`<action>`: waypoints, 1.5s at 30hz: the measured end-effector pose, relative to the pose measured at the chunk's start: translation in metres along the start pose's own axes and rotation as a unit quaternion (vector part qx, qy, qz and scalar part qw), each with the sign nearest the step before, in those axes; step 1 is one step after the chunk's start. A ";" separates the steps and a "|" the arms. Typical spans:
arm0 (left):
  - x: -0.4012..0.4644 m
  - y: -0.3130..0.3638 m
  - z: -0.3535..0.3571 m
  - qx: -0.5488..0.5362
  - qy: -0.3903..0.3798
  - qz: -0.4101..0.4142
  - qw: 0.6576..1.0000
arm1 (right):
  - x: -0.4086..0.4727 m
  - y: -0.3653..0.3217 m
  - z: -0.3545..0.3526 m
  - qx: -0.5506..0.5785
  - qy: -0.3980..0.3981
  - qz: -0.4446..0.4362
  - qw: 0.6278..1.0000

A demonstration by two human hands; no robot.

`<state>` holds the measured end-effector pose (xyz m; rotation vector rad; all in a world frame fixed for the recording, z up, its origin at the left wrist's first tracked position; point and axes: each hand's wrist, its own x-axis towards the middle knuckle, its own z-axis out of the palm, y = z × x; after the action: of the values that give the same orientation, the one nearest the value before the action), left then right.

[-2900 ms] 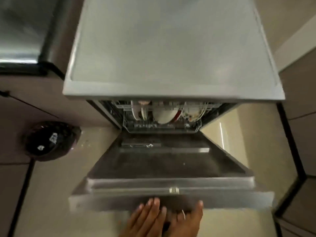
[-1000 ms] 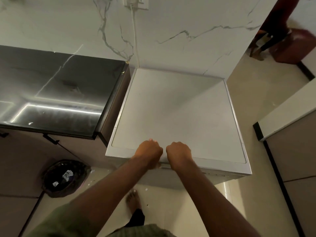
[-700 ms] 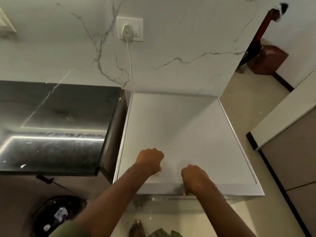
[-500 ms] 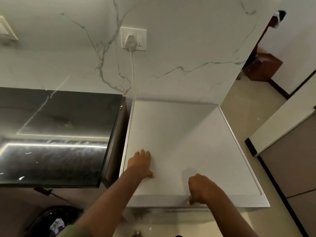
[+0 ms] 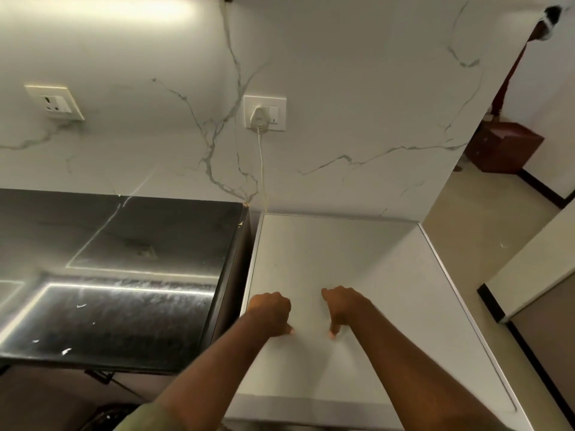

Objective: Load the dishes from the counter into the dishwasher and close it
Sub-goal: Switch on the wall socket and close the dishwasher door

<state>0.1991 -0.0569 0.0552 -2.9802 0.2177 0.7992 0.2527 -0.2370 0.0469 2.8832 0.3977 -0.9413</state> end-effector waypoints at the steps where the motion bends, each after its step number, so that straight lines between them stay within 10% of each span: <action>1: 0.002 -0.006 -0.008 -0.001 0.007 0.002 1.000 | 0.002 -0.005 0.001 -0.011 0.006 -0.003 1.000; 22: 0.121 -0.082 -0.239 0.018 0.279 -0.092 0.956 | 0.043 -0.014 0.010 -0.003 0.033 -0.037 0.999; 45: 0.193 -0.110 -0.300 0.002 0.268 -0.129 0.955 | 0.064 -0.022 0.013 -0.042 0.005 -0.057 0.997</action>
<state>0.5286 0.0031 0.2189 -3.0580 -0.1524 -0.0448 0.2891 -0.2036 -0.0015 2.8159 0.5938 -0.9048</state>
